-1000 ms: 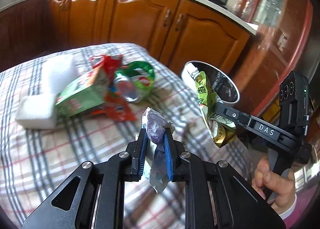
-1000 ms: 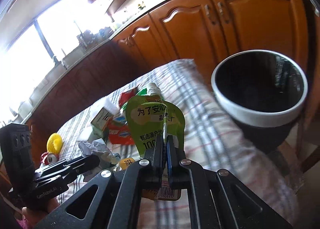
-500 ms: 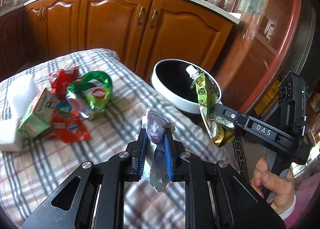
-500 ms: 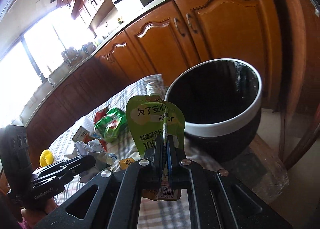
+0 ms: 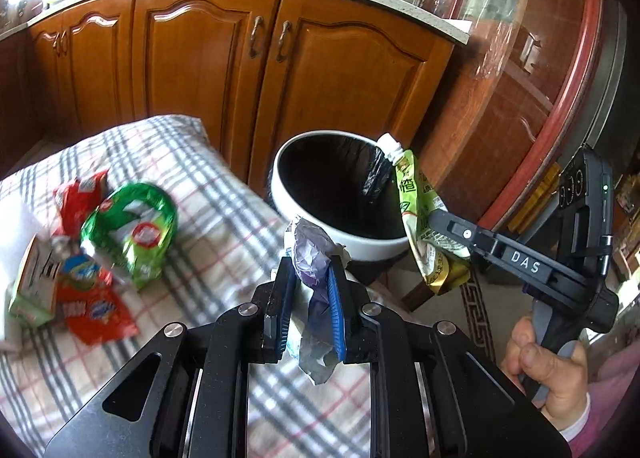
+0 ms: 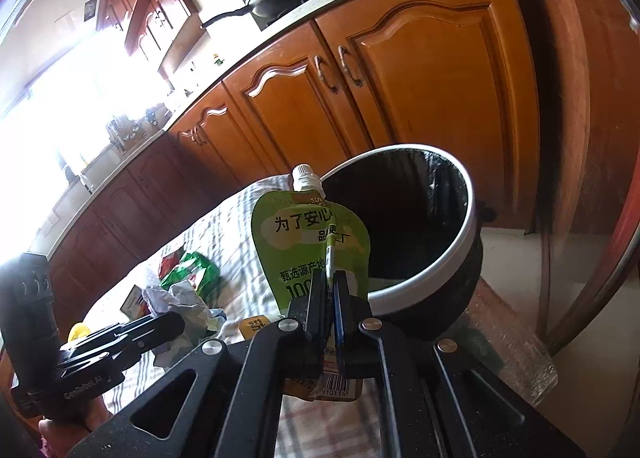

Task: Collect trash
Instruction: 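Carry foil and green pouch over the bin and open both tools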

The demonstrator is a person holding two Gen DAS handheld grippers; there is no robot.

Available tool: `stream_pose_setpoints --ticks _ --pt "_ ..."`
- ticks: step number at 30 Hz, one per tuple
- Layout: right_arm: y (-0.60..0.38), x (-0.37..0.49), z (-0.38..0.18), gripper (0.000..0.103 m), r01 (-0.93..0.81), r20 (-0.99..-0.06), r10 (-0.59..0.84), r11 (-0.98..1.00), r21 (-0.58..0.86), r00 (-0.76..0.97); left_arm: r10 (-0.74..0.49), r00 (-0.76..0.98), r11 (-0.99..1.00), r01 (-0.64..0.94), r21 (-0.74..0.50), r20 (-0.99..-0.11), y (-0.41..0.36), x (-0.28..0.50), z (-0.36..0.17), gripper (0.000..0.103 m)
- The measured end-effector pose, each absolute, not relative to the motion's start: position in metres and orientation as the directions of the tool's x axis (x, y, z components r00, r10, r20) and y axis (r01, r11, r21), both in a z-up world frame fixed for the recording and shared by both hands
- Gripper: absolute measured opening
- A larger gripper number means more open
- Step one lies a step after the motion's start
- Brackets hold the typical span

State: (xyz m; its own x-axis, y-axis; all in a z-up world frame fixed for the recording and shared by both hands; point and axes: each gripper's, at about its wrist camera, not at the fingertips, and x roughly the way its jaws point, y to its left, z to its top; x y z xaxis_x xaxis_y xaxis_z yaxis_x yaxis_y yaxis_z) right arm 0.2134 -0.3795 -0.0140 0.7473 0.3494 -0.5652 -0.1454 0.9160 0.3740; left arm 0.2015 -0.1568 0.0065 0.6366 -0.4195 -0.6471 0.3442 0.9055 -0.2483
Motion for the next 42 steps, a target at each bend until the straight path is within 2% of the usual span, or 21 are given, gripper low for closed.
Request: stream_pose_setpoints --ticks 14,34,38,39,42 --pt "-0.397 0.247 -0.012 0.003 -0.111 -0.575 0.306 0.931 0.349 0.759 -0.421 0.642 0.902 0.367 -0.226 -0.641 -0.193 0.257 0.019 0.016" --pt "-0.414 0.303 -0.030 0.003 -0.070 -0.628 0.273 0.942 0.328 0.729 -0.387 0.603 0.914 0.351 -0.203 -0.698 -0.233 0.319 -0.003 0.016" --pt "-0.414 0.309 -0.034 0.005 -0.070 -0.638 0.276 0.942 0.329 0.719 -0.384 0.590 0.914 0.353 -0.201 -0.710 -0.239 0.322 -0.005 0.025" --pt "-0.413 0.311 -0.035 0.008 -0.071 -0.640 0.278 0.941 0.330 0.716 -0.376 0.592 0.917 0.346 -0.196 -0.713 -0.239 0.322 -0.006 0.035" --pt "-0.416 0.312 -0.034 0.012 -0.061 -0.641 0.274 0.941 0.334 0.717 -0.368 0.604 0.923 0.331 -0.197 -0.707 -0.235 0.321 -0.005 0.051"
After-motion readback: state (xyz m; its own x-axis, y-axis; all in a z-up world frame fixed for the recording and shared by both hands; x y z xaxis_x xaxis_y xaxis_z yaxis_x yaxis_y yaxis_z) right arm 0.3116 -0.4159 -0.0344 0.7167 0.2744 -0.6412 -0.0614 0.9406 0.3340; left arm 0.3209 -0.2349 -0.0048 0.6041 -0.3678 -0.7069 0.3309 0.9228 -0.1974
